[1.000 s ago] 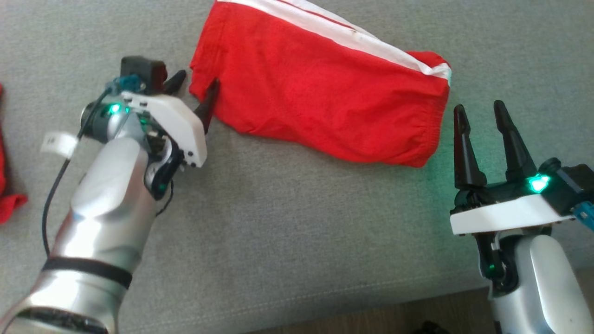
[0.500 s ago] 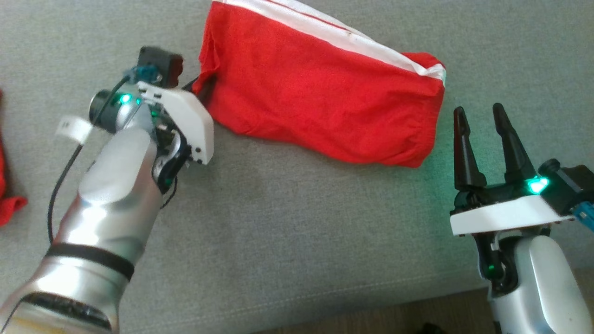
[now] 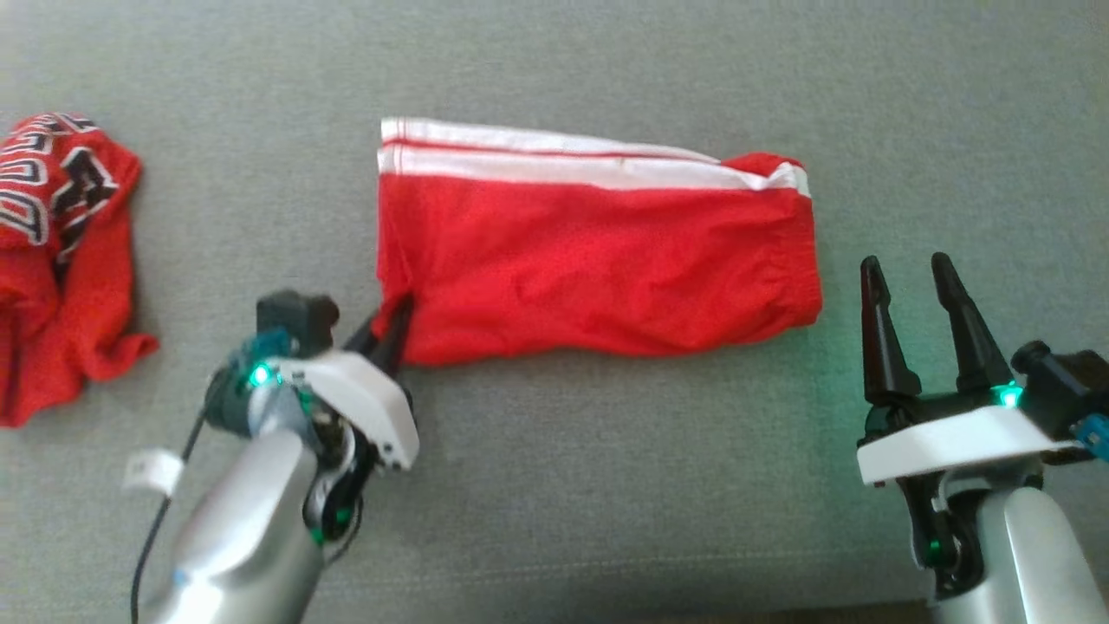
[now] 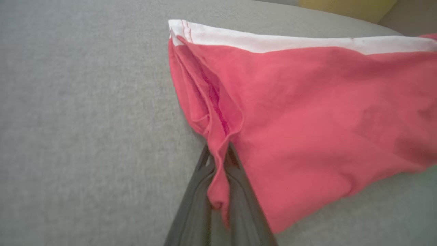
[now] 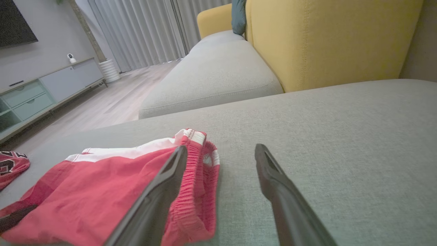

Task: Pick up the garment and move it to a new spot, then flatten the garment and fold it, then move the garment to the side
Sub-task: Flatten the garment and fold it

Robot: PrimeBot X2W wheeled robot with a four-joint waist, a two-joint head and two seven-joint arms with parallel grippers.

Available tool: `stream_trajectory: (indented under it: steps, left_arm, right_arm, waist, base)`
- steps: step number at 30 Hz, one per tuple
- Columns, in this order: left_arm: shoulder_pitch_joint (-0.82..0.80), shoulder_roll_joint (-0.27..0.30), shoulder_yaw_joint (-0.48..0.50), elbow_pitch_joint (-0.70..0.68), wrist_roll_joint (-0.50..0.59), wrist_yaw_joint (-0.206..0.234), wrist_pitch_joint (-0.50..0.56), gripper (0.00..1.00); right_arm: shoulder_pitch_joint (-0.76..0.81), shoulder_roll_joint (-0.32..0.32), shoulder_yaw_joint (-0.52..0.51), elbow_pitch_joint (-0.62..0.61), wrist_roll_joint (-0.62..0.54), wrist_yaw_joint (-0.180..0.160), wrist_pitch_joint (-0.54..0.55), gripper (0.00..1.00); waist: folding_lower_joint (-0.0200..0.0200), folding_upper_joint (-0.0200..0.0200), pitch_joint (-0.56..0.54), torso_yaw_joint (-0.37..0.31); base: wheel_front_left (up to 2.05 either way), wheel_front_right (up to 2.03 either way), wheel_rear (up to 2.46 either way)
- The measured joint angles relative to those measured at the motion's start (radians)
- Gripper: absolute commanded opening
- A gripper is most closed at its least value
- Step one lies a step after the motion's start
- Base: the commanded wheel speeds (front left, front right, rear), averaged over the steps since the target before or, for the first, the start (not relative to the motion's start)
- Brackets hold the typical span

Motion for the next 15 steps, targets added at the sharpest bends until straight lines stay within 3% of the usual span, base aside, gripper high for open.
stream_trajectory:
  steps: [4, 5, 6, 8, 10, 15]
  left_arm:
    - [0.085, 0.012, 0.001, -0.103, -0.012, 0.027, -0.006, 0.0]
    - [0.098, 0.013, 0.001, -0.125, -0.012, 0.042, -0.011, 0.2]
    - [0.109, 0.013, 0.004, -0.146, -0.012, 0.053, -0.016, 1.0]
    - [0.121, 0.012, 0.009, -0.167, -0.012, 0.063, -0.028, 1.0]
    - [0.16, 0.013, 0.034, -0.232, -0.002, 0.112, -0.106, 1.0]
    - [0.207, 0.019, 0.079, -0.343, 0.066, 0.167, -0.165, 1.0]
  right_arm:
    - [0.006, 0.0, 0.001, -0.008, 0.0, 0.0, 0.011, 1.0]
    - [0.006, 0.0, 0.001, -0.009, 0.0, 0.0, 0.017, 1.0]
    - [0.007, 0.0, 0.0, -0.013, -0.002, 0.0, 0.021, 1.0]
    - [0.011, 0.0, 0.0, -0.018, -0.011, 0.0, 0.023, 1.0]
    - [0.027, 0.0, -0.003, -0.027, -0.029, 0.0, 0.033, 1.0]
    - [0.033, 0.0, -0.018, -0.06, -0.055, 0.0, 0.046, 1.0]
  waist:
    - [0.0, 0.0, -0.026, 0.017]
    - [0.0, 0.0, -0.032, 0.019]
    - [0.0, 0.0, -0.036, 0.02]
    - [0.0, 0.0, -0.04, 0.021]
    - [0.0, 0.0, -0.054, 0.021]
    - [0.0, 0.0, -0.081, 0.032]
  base:
    - [0.0, 0.0, 0.0]
    - [0.0, 0.0, 0.0]
    - [0.0, 0.0, 0.0]
    - [0.0, 0.0, 0.0]
    - [0.0, 0.0, 0.0]
    - [0.0, 0.0, 0.0]
